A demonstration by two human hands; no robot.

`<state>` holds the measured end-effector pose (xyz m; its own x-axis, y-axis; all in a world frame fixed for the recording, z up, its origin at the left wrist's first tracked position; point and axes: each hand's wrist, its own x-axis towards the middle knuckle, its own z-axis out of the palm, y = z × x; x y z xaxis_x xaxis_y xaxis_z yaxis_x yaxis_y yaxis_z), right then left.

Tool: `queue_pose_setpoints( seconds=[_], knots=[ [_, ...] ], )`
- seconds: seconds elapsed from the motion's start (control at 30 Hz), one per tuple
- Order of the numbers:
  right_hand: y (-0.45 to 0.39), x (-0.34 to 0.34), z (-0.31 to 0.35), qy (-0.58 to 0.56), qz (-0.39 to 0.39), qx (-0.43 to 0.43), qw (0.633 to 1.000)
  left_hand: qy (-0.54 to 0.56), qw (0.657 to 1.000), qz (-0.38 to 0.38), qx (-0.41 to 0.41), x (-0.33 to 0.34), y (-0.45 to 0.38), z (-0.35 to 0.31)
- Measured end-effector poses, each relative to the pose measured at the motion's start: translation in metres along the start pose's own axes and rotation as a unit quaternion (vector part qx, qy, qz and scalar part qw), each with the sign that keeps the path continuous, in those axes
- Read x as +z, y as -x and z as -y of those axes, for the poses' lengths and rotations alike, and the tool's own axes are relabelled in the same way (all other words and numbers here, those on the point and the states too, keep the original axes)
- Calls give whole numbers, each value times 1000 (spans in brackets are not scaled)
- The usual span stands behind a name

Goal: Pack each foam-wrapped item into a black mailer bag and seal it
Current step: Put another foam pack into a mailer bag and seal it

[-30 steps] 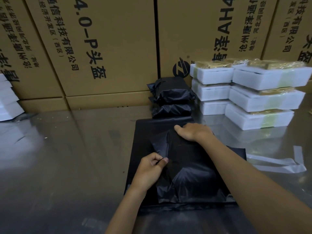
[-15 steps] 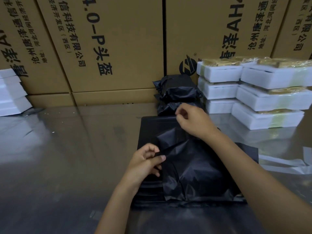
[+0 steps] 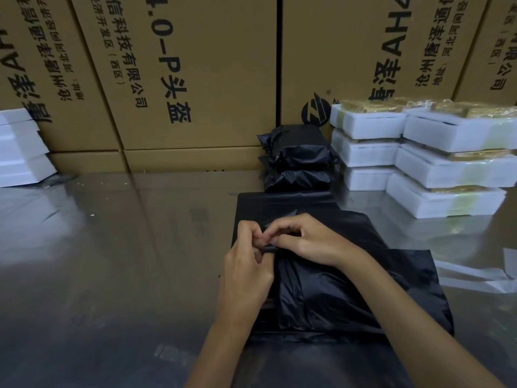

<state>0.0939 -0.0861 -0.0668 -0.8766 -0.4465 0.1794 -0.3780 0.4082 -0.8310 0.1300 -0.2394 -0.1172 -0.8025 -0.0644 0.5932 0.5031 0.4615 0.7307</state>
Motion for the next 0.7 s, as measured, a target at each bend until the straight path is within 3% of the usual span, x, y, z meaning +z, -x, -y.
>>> queue_pose_setpoints(
  seconds=[0.23, 0.7],
  knots=[
    [2, -2, 1, -41, 0, -17, 999, -48, 998, -12, 38, -1, 2, -2],
    [5, -8, -1, -62, 4, -71, 996, -32, 998, -25, 57, 1, -1, 1]
  ],
)
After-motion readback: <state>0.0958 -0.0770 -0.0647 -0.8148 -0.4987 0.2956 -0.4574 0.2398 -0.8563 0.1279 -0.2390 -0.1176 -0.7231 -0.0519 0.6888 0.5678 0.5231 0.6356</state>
